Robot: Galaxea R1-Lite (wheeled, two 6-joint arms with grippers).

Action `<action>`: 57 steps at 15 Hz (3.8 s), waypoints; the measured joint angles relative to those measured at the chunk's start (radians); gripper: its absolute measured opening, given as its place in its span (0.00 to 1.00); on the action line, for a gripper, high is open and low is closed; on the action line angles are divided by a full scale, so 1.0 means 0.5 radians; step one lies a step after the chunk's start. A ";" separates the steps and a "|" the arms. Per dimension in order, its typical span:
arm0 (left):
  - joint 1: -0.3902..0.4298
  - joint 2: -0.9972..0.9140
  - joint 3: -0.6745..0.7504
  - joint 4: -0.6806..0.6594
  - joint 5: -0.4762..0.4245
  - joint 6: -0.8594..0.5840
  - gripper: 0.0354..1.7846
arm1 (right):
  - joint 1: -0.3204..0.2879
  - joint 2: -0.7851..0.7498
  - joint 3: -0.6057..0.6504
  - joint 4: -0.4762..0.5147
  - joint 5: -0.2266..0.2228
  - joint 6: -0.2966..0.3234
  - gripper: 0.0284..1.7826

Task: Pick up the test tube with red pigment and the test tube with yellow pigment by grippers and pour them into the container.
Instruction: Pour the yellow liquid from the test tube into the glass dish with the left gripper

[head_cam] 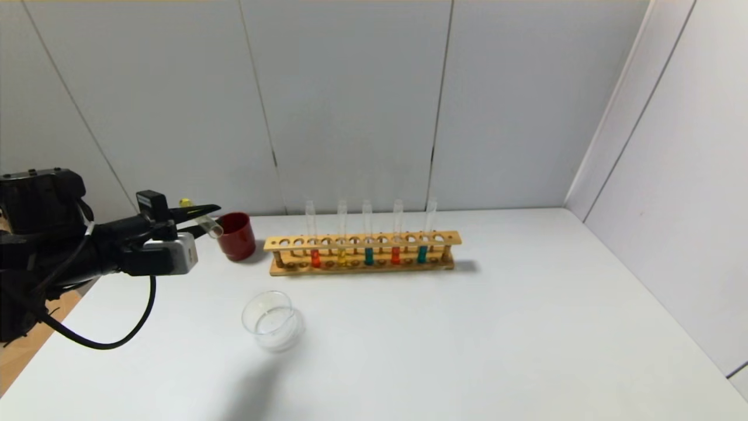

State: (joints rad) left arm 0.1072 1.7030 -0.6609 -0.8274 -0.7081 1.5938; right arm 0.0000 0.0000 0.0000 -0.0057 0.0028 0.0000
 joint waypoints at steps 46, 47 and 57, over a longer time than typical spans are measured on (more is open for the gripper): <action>-0.007 0.264 -0.130 -0.014 0.018 0.566 0.17 | 0.000 0.000 0.000 0.000 0.000 0.000 0.98; -0.007 0.274 -0.140 -0.014 0.036 0.583 0.17 | 0.000 0.000 0.000 0.000 0.000 0.000 0.98; -0.053 0.369 -0.169 -0.016 0.057 0.589 0.17 | 0.000 0.000 0.000 0.000 0.000 0.000 0.98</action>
State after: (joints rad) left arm 0.0806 1.8877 -0.7455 -0.8355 -0.6798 1.8883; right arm 0.0000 0.0000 0.0000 -0.0057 0.0028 0.0000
